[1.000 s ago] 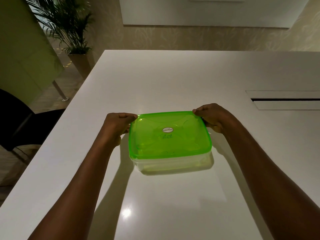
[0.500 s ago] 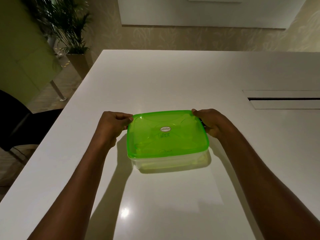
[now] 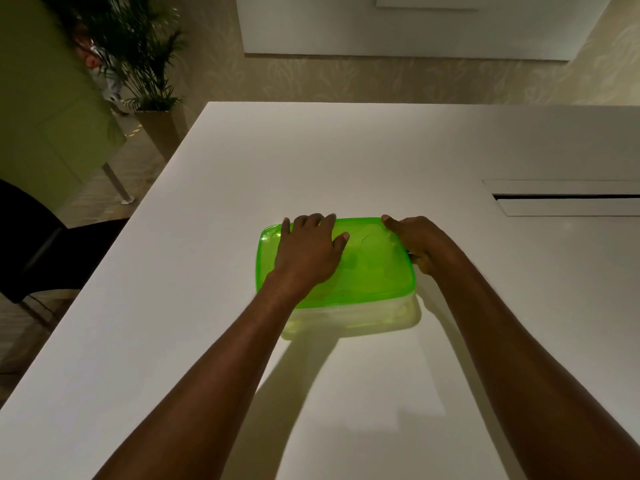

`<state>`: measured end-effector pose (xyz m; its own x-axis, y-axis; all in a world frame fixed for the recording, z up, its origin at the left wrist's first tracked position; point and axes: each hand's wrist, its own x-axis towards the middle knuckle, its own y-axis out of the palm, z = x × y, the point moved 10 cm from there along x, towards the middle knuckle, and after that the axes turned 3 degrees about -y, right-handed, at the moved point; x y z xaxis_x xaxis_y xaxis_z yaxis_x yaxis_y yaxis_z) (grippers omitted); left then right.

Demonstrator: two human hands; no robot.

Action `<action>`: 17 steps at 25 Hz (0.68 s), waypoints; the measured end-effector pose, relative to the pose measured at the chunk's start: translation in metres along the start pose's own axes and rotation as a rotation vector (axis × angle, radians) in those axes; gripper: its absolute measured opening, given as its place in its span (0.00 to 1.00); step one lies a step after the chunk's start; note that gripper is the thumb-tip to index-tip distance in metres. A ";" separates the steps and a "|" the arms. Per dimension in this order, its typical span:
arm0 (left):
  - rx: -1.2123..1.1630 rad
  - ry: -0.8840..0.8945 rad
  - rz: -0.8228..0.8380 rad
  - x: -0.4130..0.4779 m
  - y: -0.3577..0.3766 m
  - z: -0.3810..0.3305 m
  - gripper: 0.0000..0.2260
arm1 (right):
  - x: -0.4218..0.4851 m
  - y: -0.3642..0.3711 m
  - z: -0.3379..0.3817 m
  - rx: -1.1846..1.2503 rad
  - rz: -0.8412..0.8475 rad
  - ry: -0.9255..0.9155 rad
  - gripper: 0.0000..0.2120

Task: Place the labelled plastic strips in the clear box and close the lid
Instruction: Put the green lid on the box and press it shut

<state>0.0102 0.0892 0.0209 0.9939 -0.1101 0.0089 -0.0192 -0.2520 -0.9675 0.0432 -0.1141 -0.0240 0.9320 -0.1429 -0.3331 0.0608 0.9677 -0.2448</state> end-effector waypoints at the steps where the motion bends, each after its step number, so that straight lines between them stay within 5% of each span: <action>1: 0.021 0.003 -0.019 -0.002 0.001 0.002 0.26 | -0.006 -0.002 -0.003 -0.067 -0.022 -0.011 0.20; 7: 0.105 0.013 -0.073 -0.007 0.006 -0.002 0.25 | -0.059 -0.016 -0.036 -0.419 -0.164 0.079 0.35; 17: 0.149 0.023 -0.086 -0.005 0.007 -0.002 0.26 | -0.080 -0.011 -0.026 -0.360 -0.236 -0.040 0.32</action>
<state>0.0053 0.0860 0.0146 0.9884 -0.1164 0.0978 0.0842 -0.1167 -0.9896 -0.0410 -0.1188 -0.0181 0.9211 -0.3365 -0.1959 0.1522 0.7741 -0.6144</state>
